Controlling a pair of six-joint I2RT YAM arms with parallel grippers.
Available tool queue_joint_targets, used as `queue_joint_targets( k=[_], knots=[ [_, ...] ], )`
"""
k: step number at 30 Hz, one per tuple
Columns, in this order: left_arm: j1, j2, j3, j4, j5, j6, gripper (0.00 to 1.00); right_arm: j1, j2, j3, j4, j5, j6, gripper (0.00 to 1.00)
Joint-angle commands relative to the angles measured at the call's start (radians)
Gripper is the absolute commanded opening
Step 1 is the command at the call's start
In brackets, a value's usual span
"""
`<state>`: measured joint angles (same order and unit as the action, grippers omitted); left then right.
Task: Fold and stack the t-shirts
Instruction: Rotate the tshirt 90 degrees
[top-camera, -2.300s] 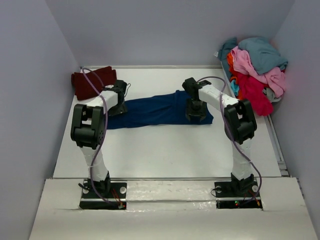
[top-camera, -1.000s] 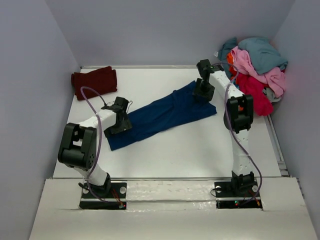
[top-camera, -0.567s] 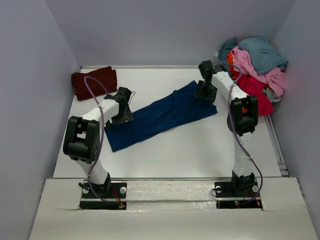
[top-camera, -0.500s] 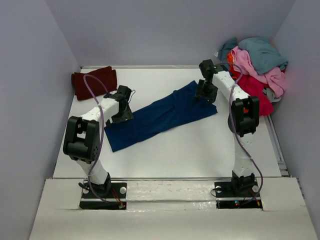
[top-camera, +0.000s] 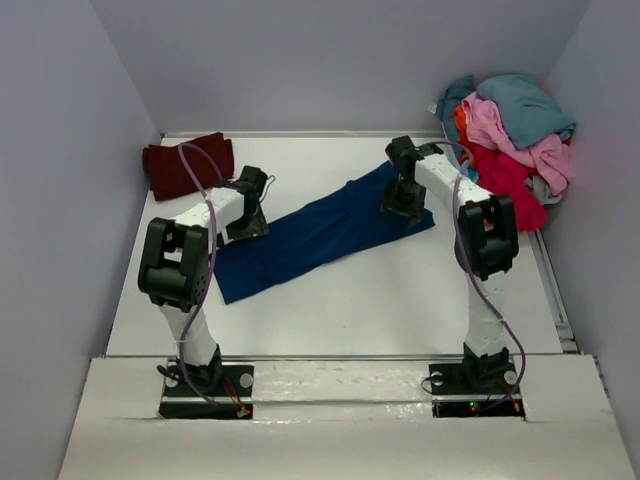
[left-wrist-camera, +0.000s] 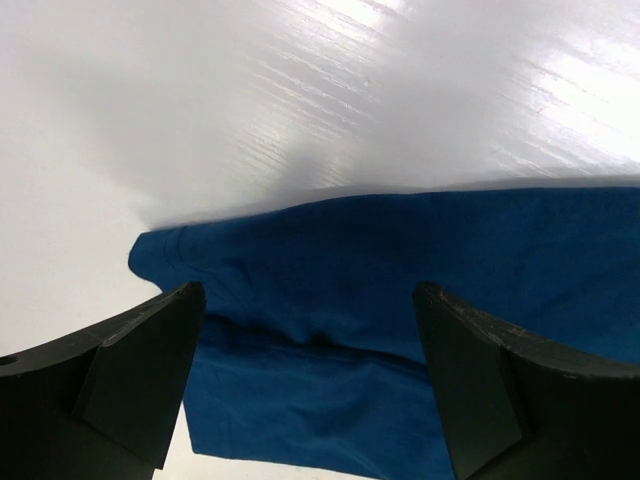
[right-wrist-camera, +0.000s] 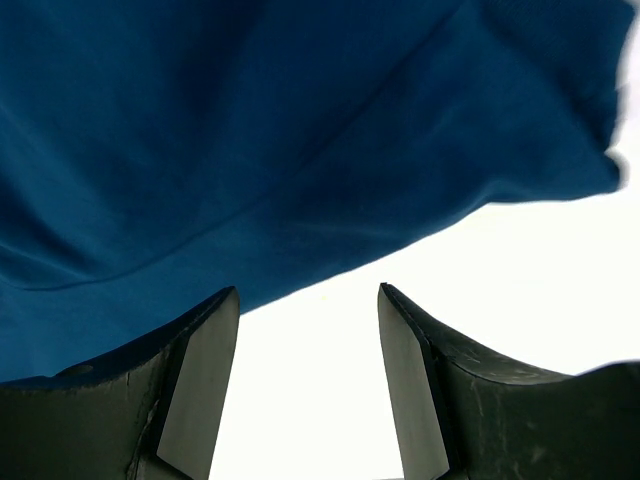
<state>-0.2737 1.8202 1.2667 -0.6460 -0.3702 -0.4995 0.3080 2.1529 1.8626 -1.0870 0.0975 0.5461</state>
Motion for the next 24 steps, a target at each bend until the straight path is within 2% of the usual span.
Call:
queue_joint_targets(
  k=[1,7,13,24],
  knots=[
    [-0.002,0.023,0.046,-0.003,0.000,0.044,0.99,0.014,-0.053,-0.068,0.059,-0.025,0.025,0.63],
    [-0.002,0.079,0.056,0.003,0.028,0.049,0.99,0.014,-0.027,-0.103,0.093,-0.012,0.029,0.63],
    [-0.002,0.105,0.002,0.019,0.091,0.045,0.99,0.014,0.028,-0.123,0.110,-0.018,0.035,0.64],
    [-0.002,0.051,-0.119,0.051,0.168,0.041,0.99,-0.020,0.094,-0.082,0.105,-0.070,0.054,0.64]
  ],
)
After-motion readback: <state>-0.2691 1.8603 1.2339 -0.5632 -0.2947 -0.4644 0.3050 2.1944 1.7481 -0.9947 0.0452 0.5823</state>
